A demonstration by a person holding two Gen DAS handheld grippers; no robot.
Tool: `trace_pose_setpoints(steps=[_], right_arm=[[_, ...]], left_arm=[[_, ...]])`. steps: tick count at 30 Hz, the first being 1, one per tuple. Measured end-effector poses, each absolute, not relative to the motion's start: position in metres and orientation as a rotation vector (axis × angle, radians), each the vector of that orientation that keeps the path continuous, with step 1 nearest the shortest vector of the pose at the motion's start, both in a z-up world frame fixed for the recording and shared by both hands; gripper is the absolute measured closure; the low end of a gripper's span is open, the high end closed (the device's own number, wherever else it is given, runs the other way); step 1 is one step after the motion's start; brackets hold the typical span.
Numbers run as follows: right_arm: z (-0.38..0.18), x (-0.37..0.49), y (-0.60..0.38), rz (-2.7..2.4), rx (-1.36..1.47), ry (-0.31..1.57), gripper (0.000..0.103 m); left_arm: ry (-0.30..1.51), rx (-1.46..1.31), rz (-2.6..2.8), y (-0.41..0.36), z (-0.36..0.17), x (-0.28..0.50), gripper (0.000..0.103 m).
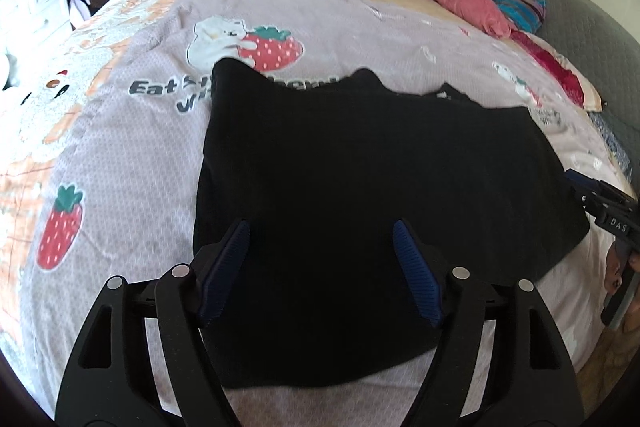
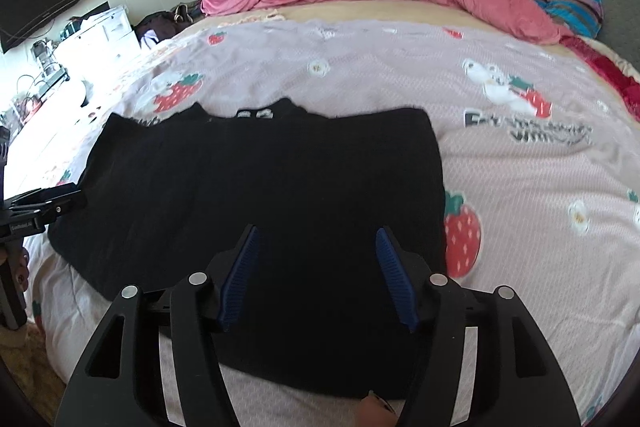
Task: Fold small clothes
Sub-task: 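Move both open grippers to the side edge of the folded black shirt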
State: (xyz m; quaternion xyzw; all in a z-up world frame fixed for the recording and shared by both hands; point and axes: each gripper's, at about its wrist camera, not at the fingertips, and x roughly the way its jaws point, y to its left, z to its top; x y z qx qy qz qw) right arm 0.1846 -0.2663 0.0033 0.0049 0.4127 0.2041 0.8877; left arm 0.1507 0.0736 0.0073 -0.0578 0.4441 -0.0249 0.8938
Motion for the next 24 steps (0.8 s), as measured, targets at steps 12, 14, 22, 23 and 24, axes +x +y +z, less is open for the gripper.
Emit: trace_pose_setpoints(steps=[12, 14, 22, 23, 24], right_arm=[[-0.016, 0.168, -0.282, 0.362, 0.035, 0.923, 0.039], [-0.014, 0.164, -0.283, 0.363, 0.039, 0.913, 0.038], [0.001, 0.142, -0.27, 0.422, 0.054, 0.843, 0.018], [0.005, 0.138, -0.263, 0.441, 0.041, 0.826, 0.017], [0.009, 0.134, -0.255, 0.46, 0.024, 0.81, 0.017]], left_arm=[[0.937, -0.104, -0.073, 0.076, -0.002, 0.13, 0.032], [0.938, -0.112, -0.079, 0.078, -0.003, 0.125, 0.032], [0.928, -0.156, -0.084, 0.098, 0.005, 0.108, 0.029], [0.922, -0.166, -0.076, 0.103, 0.007, 0.107, 0.029], [0.917, -0.177, -0.065, 0.109, 0.009, 0.107, 0.029]])
